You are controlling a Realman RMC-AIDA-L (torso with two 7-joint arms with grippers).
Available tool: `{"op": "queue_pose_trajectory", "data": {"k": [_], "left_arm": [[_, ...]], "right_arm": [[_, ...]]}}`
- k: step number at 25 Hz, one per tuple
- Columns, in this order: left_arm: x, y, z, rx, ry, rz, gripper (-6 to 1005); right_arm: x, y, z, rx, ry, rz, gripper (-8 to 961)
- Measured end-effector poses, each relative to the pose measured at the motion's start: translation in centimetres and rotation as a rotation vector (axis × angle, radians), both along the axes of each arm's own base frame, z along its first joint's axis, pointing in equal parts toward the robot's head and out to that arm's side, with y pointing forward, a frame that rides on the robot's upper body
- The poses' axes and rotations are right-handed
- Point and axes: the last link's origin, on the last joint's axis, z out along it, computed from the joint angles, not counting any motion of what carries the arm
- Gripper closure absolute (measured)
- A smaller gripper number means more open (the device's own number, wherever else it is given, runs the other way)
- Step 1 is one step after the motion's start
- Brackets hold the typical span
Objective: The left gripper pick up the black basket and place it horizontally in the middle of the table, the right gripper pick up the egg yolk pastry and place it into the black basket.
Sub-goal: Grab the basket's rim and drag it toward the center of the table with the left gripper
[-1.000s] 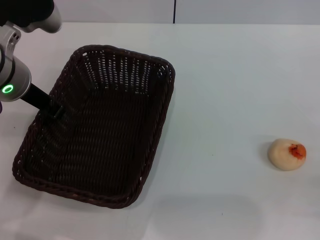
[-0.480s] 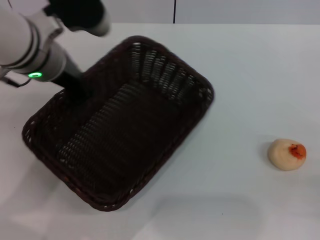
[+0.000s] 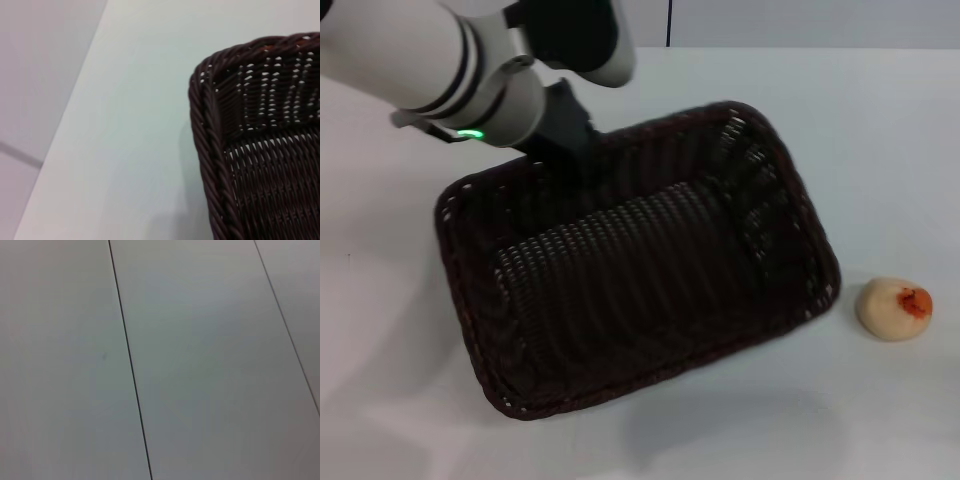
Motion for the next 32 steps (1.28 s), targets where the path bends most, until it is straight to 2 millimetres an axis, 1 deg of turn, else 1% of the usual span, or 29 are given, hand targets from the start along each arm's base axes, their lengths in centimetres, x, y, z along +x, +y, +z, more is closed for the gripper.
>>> {"op": "queue_pose_trajectory", "data": {"k": [3, 7, 8, 16, 18, 22, 28, 32], "left_arm": [[1.1, 0.2, -1.1, -0.056, -0.033, -0.041, 730], [1.8, 0.4, -1.8, -0.093, -0.053, -0.067, 748], [2.3, 0.5, -2.3, -0.120, -0.070, -0.079, 752], [2.9, 0.9, -3.6, -0.146, -0.089, -0.091, 766], [3.2, 1.2, -4.1, -0.142, -0.125, -0.093, 766], [3.3, 1.7, -4.5, -0.137, -0.158, -0.080, 766], [2.8, 1.9, -5.4, -0.133, -0.139, -0.087, 763], [2.8, 2.0, -5.4, -0.127, -0.139, -0.095, 745]], "right_arm": [[-0.1, 0.1, 0.0, 0.002, 0.000, 0.004, 183], [-0.1, 0.2, 0.0, 0.003, -0.001, 0.008, 183], [-0.1, 0.2, 0.0, 0.003, -0.001, 0.009, 183], [-0.1, 0.1, 0.1, 0.004, -0.002, 0.007, 183], [-0.1, 0.1, 0.1, 0.004, -0.003, 0.007, 183], [-0.1, 0.1, 0.1, 0.002, -0.004, 0.012, 183], [-0.2, 0.1, 0.1, 0.002, -0.008, 0.020, 184], [-0.2, 0.1, 0.1, 0.002, -0.007, 0.020, 184]]}}
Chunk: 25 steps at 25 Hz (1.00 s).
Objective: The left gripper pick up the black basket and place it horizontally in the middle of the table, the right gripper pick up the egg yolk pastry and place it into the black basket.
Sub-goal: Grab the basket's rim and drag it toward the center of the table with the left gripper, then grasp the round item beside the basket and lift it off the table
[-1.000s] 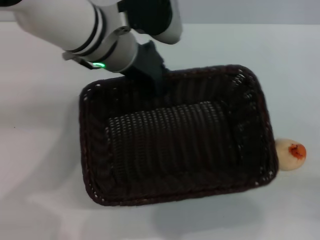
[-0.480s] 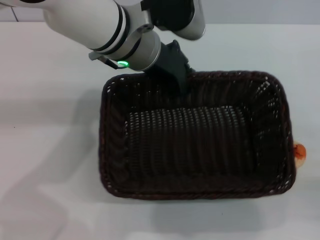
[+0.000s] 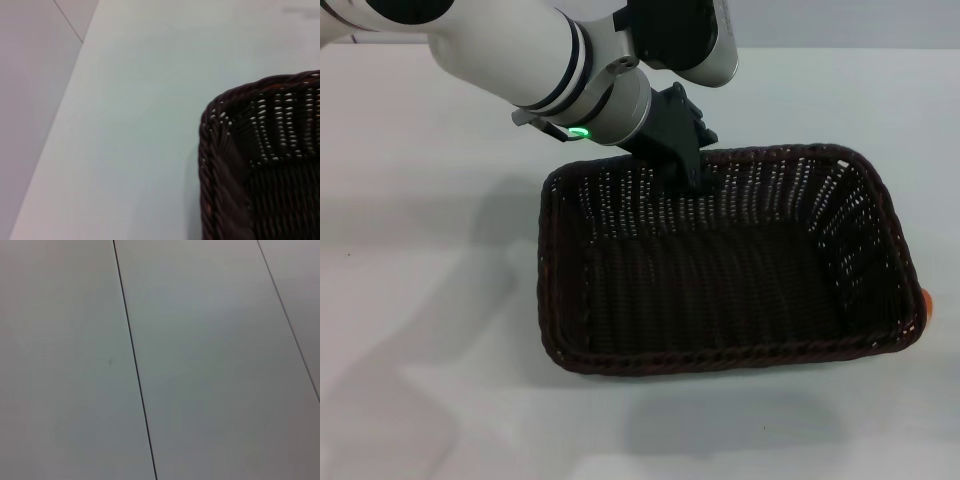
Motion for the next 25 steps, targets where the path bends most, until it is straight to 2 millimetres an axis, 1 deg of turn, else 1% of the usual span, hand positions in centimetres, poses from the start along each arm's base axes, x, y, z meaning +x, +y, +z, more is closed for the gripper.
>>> {"op": "queue_pose_trajectory", "data": {"k": [1, 5, 6, 7, 8, 10, 11, 12, 13, 14, 15, 16, 17, 19, 22, 25], "left_arm": [[0.0, 0.1, 0.0, 0.004, -0.002, -0.005, 741], [0.7, 0.7, 0.7, 0.066, -0.046, -0.038, 522], [1.4, 1.3, 1.7, 0.158, -0.116, -0.076, 467], [1.4, 1.3, 1.7, 0.158, -0.116, -0.076, 459], [1.6, 1.5, 2.2, 0.199, -0.146, -0.092, 452], [2.4, 1.9, 4.0, 0.329, -0.245, -0.145, 437], [3.1, 2.1, 5.7, 0.450, -0.335, -0.184, 429], [3.1, 2.1, 5.7, 0.450, -0.335, -0.184, 425], [3.3, 2.1, 6.3, 0.505, -0.376, -0.204, 421], [3.4, 1.9, 7.3, 0.605, -0.445, -0.234, 417], [3.4, 1.7, 7.6, 0.654, -0.478, -0.252, 413], [3.4, 1.0, 8.4, 0.780, -0.560, -0.297, 409], [3.4, 1.0, 8.4, 0.780, -0.560, -0.297, 408], [3.0, 0.3, 9.2, 0.901, -0.636, -0.328, 405], [1.8, -0.1, 9.7, 0.991, -0.707, -0.314, 400], [0.0, -0.9, 9.8, 1.059, -0.806, -0.303, 396]], "right_arm": [[0.0, 0.0, 0.0, 0.000, 0.000, 0.000, 184], [-0.1, 0.0, -0.1, -0.007, -0.001, 0.004, 184], [-0.1, 0.0, -0.1, -0.010, -0.002, 0.006, 184], [-0.1, 0.0, -0.1, -0.010, -0.002, 0.006, 184], [-0.1, 0.0, -0.1, -0.011, -0.002, 0.006, 184], [0.0, -0.1, -0.1, -0.011, -0.003, 0.004, 184], [0.0, -0.1, -0.1, -0.011, -0.004, 0.003, 184], [0.0, -0.1, -0.1, -0.011, -0.004, 0.003, 184], [0.0, -0.1, -0.1, -0.011, -0.004, 0.003, 184], [0.0, -0.1, -0.1, -0.011, -0.004, 0.003, 184], [0.0, -0.1, -0.1, -0.011, -0.004, 0.003, 184], [0.0, -0.1, -0.1, -0.011, -0.005, 0.002, 184], [0.0, -0.1, -0.1, -0.011, -0.005, 0.002, 184], [0.0, -0.1, -0.1, -0.012, -0.005, 0.002, 184], [0.0, 0.0, -0.1, -0.015, -0.005, 0.004, 184], [-0.1, 0.1, -0.2, -0.028, -0.014, 0.015, 184]]}}
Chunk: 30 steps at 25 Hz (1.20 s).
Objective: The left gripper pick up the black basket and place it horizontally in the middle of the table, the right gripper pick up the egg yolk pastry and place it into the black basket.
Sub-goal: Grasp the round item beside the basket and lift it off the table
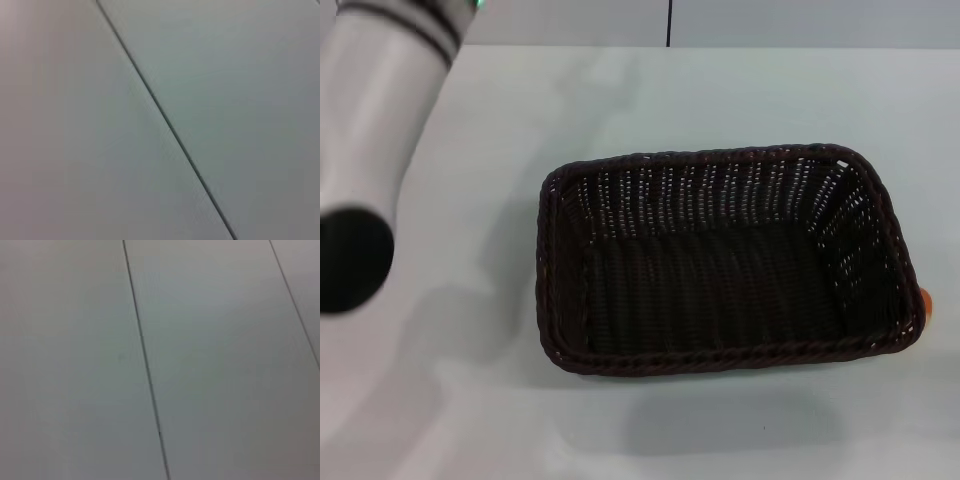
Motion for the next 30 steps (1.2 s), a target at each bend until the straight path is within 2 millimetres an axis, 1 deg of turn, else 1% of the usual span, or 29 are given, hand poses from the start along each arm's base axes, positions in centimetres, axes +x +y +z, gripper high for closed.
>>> {"op": "queue_pose_trajectory", "data": {"k": [1, 2, 4, 5, 6, 7, 8, 9, 10, 11, 12, 16, 21, 25, 26, 27, 30], "left_arm": [[-1.1, -0.7, -0.1, 0.010, -0.039, -0.044, 395], [-1.1, -0.7, -0.1, 0.010, -0.039, -0.044, 393], [-2.7, -1.1, -0.4, -0.029, -0.078, -0.059, 390], [-3.7, -1.3, -0.5, -0.053, -0.108, -0.054, 389], [-5.8, -1.3, -0.4, -0.082, -0.165, -0.020, 387], [-5.8, -1.3, -0.4, -0.082, -0.165, -0.020, 386], [-7.1, -1.3, -0.4, -0.094, -0.197, 0.006, 384], [-8.9, -1.2, -0.4, -0.100, -0.224, 0.047, 383], [-9.9, -1.2, -0.4, -0.102, -0.234, 0.073, 381], [-12.2, -1.2, -0.5, -0.104, -0.260, 0.132, 380], [-12.2, -1.2, -0.5, -0.104, -0.260, 0.132, 344], [-16.4, -2.1, -1.3, -0.107, -0.271, 0.221, 201], [-17.2, -2.3, -1.6, -0.112, -0.263, 0.246, 201], [-17.2, -2.1, -1.7, -0.116, -0.259, 0.247, 200], [-17.1, -1.9, -1.8, -0.120, -0.253, 0.248, 200], [-17.1, -1.9, -1.8, -0.120, -0.253, 0.248, 200], [-17.0, -1.7, -1.9, -0.121, -0.249, 0.245, 200]], "right_arm": [[-0.1, 0.1, -0.1, -0.017, -0.008, 0.013, 184], [-0.1, 0.1, -0.1, -0.017, -0.008, 0.013, 184], [-0.2, 0.1, -0.3, -0.033, -0.017, 0.022, 184], [-0.2, 0.1, -0.3, -0.040, -0.024, 0.025, 184], [-0.3, 0.0, -0.6, -0.061, -0.048, 0.028, 184], [-0.3, 0.0, -0.6, -0.061, -0.048, 0.028, 184], [-0.4, -0.1, -0.8, -0.071, -0.062, 0.027, 184], [-0.4, -0.2, -0.9, -0.081, -0.074, 0.025, 184], [-0.4, -0.3, -1.1, -0.091, -0.081, 0.021, 184], [-0.4, -0.5, -1.6, -0.117, -0.082, 0.012, 184], [-0.4, -0.5, -1.6, -0.117, -0.082, 0.012, 184], [-0.1, 0.0, -2.7, -0.193, -0.072, -0.003, 185], [-0.5, 1.5, -4.2, -0.306, -0.080, 0.027, 185], [-0.9, 2.1, -4.9, -0.355, -0.088, 0.052, 185], [-1.1, 2.4, -5.4, -0.388, -0.091, 0.062, 185], [-1.1, 2.4, -5.4, -0.388, -0.091, 0.062, 185], [-1.4, 2.6, -6.3, -0.436, -0.089, 0.074, 185]]}}
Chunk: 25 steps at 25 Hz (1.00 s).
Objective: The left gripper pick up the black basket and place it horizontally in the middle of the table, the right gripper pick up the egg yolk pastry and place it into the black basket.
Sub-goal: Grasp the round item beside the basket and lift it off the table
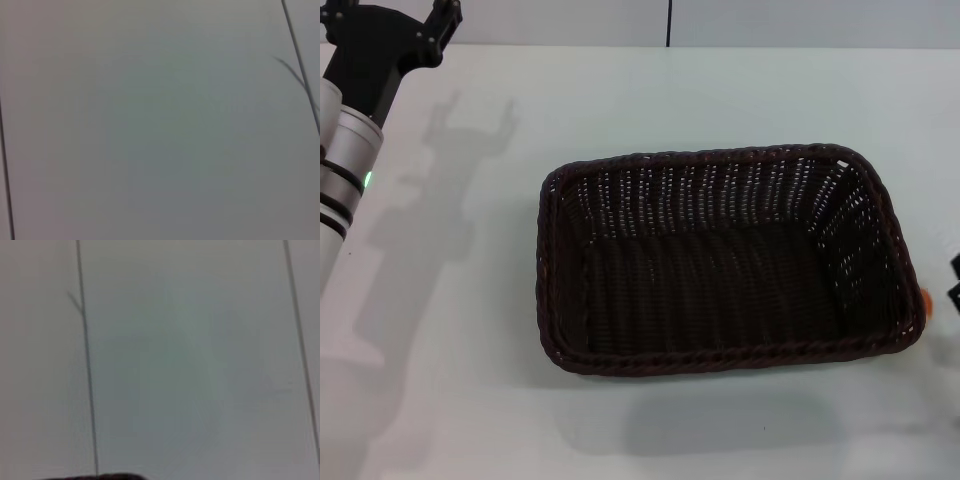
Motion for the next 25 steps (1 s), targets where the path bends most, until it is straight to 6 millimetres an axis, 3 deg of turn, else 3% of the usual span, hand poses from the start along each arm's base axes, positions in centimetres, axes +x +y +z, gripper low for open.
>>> {"op": "queue_pose_trajectory", "data": {"k": [25], "left_arm": [[0.8, 0.5, -0.1, 0.000, 0.009, -0.028, 200]], "right_arm": [[-0.1, 1.5, -2.7, -0.177, -0.027, -0.017, 235]]}}
